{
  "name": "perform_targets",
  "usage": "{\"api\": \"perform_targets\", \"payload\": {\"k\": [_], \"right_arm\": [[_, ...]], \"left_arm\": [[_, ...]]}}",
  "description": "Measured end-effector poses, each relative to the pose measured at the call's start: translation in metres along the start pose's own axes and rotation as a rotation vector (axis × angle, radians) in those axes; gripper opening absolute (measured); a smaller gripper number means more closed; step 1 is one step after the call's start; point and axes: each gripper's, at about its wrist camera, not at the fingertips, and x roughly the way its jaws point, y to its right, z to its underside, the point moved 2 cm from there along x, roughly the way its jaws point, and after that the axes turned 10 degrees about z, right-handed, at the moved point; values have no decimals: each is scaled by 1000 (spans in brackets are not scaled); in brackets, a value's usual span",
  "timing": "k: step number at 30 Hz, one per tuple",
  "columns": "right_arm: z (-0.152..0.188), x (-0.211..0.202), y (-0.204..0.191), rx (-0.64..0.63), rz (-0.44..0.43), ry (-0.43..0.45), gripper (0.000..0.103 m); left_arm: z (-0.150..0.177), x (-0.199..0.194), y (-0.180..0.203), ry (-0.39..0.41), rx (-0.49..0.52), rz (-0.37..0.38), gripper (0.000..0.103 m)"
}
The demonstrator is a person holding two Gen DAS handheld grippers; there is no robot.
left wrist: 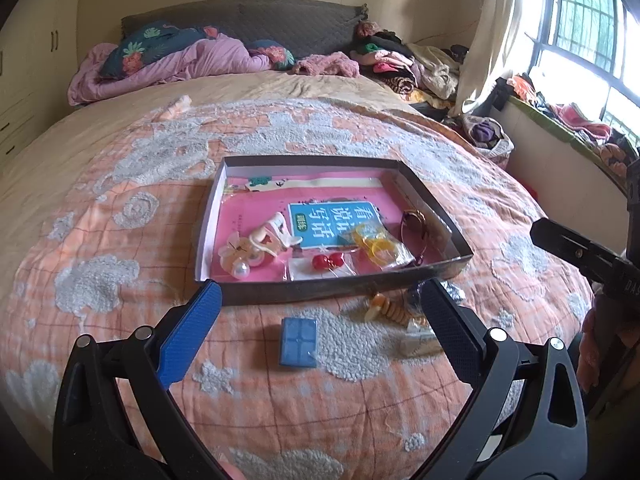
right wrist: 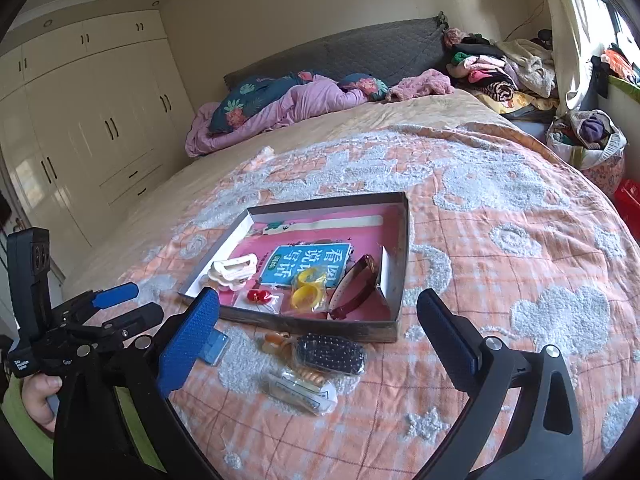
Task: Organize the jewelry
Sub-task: 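Pull both open tools back out of the box, then grasp the black beaded bag with the right tool while the left tool grasps the clear hairpin bag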
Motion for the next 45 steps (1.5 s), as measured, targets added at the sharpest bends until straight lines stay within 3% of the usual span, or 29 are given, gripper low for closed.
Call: {"api": "perform_targets", "payload": {"k": [18, 29, 45], "right_arm": [[17, 12, 10, -7, -3, -85, 99], [34, 43, 21, 43, -50, -225, 99], [45, 77, 29, 102, -90, -324, 99]], "left_arm": [[25, 24, 22, -85, 45, 34, 93], [52, 57, 46, -184, 83, 98, 93], [64, 106, 65, -212, 63, 162, 93]]}}
